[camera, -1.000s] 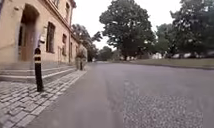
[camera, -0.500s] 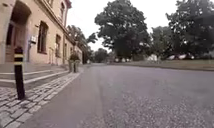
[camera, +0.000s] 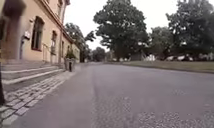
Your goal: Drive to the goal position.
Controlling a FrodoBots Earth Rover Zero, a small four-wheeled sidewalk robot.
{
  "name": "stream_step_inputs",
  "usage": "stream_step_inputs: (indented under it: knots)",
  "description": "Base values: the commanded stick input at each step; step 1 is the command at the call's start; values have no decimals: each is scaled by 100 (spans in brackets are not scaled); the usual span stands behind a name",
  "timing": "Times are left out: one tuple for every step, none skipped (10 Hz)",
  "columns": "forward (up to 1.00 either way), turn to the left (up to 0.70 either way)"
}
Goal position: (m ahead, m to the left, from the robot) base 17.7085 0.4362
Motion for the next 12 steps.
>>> stream_step_inputs:
  knots:
    - [70, 29]
    - [70, 4]
    - [70, 4]
    - [70, 4]
    - [70, 4]
    - [70, 4]
    - [70, 4]
    - [70, 4]
    - [70, 4]
    - [70, 4]
    - [70, 4]
    - [70, 4]
